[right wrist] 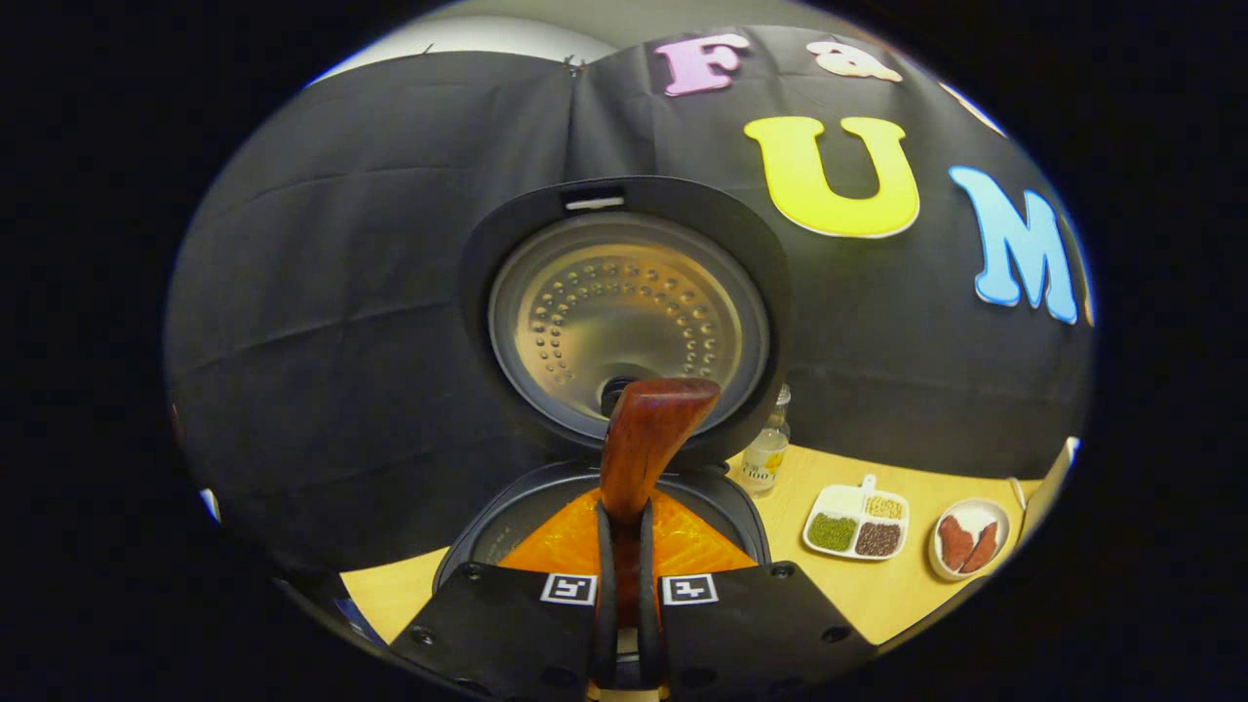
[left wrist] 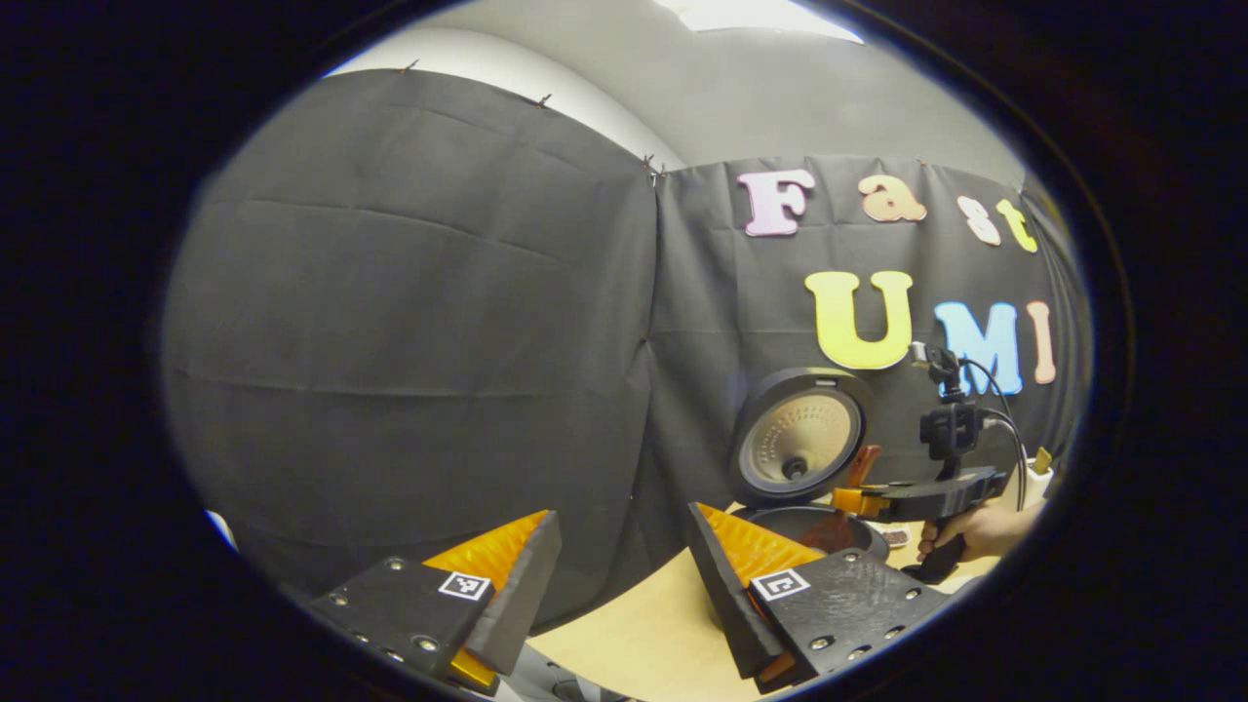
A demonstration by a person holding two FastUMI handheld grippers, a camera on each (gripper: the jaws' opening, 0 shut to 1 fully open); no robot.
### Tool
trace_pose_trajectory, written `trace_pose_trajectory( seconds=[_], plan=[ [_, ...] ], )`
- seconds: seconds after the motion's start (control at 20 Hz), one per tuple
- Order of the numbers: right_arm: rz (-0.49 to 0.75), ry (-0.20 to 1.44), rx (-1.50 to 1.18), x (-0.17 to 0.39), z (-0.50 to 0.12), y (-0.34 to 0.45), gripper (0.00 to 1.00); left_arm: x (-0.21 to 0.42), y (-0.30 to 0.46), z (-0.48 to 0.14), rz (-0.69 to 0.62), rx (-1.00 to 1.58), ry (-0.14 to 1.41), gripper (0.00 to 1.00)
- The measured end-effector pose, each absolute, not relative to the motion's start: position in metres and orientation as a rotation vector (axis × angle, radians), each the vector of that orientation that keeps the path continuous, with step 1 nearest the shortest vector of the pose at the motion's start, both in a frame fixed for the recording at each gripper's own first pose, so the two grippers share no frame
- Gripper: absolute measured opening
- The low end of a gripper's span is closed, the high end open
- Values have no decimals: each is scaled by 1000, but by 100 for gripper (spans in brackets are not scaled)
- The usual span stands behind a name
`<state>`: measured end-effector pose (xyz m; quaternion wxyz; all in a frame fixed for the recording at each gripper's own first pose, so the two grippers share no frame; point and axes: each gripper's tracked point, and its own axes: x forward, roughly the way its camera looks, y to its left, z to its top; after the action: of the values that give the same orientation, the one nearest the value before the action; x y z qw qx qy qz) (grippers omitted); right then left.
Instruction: Close the left gripper, press the button to open the rice cooker; take a wooden spoon from the chopstick holder with the right hand, scoop a spoonful of rice and pour it into the rice cooker, then put the wooden spoon back into the chopstick holder.
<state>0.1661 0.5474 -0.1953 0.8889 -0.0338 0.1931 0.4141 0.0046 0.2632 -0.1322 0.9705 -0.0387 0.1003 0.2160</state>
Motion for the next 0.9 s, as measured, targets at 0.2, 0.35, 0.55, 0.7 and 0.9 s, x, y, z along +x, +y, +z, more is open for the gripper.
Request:
trace_pose_trajectory(
  seconds=[0.2,0.35,0.55,0.7,0.9],
  plan=[
    [880,287,-222,161,-188,549,11,5,264,-132,434,-83,201,81],
    [895,212,-326,155,-187,550,10,6,263,-133,432,-84,199,81],
    [912,67,-507,145,-180,552,7,6,263,-133,430,-88,200,81],
    [931,-25,-606,138,-179,556,10,6,262,-133,428,-94,197,81],
    [931,7,-593,139,-183,554,11,6,261,-134,424,-95,194,81]
  ],
)
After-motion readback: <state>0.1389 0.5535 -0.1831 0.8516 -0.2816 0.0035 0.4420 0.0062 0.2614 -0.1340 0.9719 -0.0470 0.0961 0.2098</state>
